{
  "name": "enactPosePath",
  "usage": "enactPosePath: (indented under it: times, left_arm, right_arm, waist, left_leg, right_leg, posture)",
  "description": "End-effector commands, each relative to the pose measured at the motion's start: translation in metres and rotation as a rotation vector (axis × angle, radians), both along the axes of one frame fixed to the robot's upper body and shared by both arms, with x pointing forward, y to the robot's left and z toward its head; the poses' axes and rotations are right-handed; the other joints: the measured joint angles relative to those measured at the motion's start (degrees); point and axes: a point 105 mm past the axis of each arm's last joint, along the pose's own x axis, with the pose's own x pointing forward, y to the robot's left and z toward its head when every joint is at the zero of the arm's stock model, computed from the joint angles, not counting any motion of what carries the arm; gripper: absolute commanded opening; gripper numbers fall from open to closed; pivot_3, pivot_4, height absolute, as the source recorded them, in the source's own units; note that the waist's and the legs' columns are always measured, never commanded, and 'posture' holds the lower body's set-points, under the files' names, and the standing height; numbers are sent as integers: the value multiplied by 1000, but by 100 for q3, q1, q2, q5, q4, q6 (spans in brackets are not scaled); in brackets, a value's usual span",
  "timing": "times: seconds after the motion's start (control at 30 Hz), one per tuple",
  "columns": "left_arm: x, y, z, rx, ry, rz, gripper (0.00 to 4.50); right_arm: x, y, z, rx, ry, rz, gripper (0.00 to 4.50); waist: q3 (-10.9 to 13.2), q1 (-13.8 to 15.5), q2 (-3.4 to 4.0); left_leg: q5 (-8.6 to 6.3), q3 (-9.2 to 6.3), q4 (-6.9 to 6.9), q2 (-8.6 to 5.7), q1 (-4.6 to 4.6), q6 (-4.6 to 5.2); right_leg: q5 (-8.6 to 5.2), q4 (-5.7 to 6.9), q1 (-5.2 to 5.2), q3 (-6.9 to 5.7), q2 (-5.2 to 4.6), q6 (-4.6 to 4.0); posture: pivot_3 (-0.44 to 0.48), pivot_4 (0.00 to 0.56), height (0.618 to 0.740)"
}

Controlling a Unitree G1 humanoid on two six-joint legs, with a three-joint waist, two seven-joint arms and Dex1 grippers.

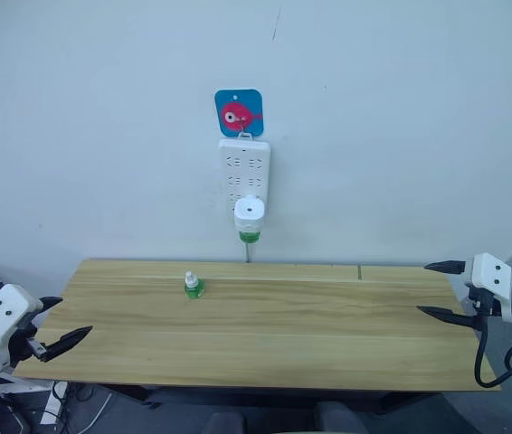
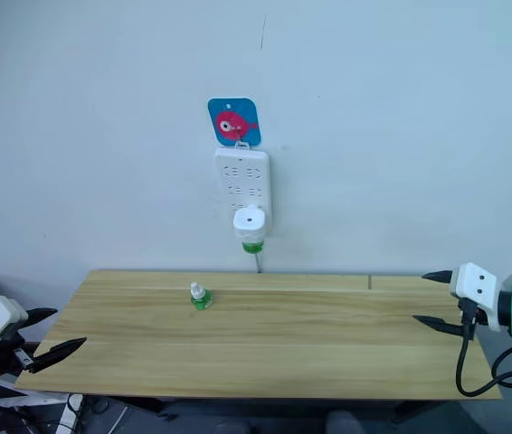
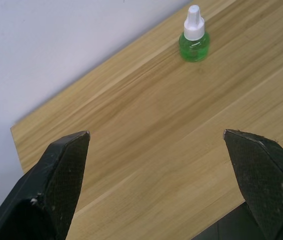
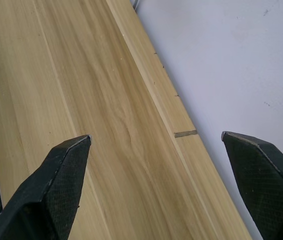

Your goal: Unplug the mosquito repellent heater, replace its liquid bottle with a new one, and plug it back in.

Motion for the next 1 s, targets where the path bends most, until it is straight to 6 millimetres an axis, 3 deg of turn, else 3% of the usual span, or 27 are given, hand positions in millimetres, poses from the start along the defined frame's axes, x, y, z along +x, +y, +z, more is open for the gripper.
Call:
enactPosePath:
  times: [0.03,0.33,0.63,1.0]
  left_arm:
    - [8,-3,17,-8,-54,-26,4500]
    - [10,-8,18,-23,-25,-78,4500]
    - [17,-12,31,-78,-85,-102,4500]
    - [18,-6,39,-169,-88,-91,4500]
  right_arm:
    - [3,0,15,-17,-47,10,4374]
    - [3,4,15,-8,-50,4,4374]
    - [1,5,16,-5,-51,-2,4374]
    - [1,7,16,-6,-61,-11,4374]
  waist:
    - [0,-1,0]
    - [-2,-7,2]
    - [-2,-12,1]
    - [-3,-17,1]
  left_leg:
    - [0,0,0,0,0,0]
    - [0,1,0,1,1,0]
    - [0,2,2,2,1,0]
    - [0,3,2,4,2,0]
  right_leg:
    - [0,0,0,0,0,0]
    - [1,2,0,0,2,0]
    - [2,3,0,1,3,0]
    - [3,5,0,2,6,-1]
  posture:
    - [88,0,734]
    - [78,0,734]
    - [72,4,734]
    - [55,6,734]
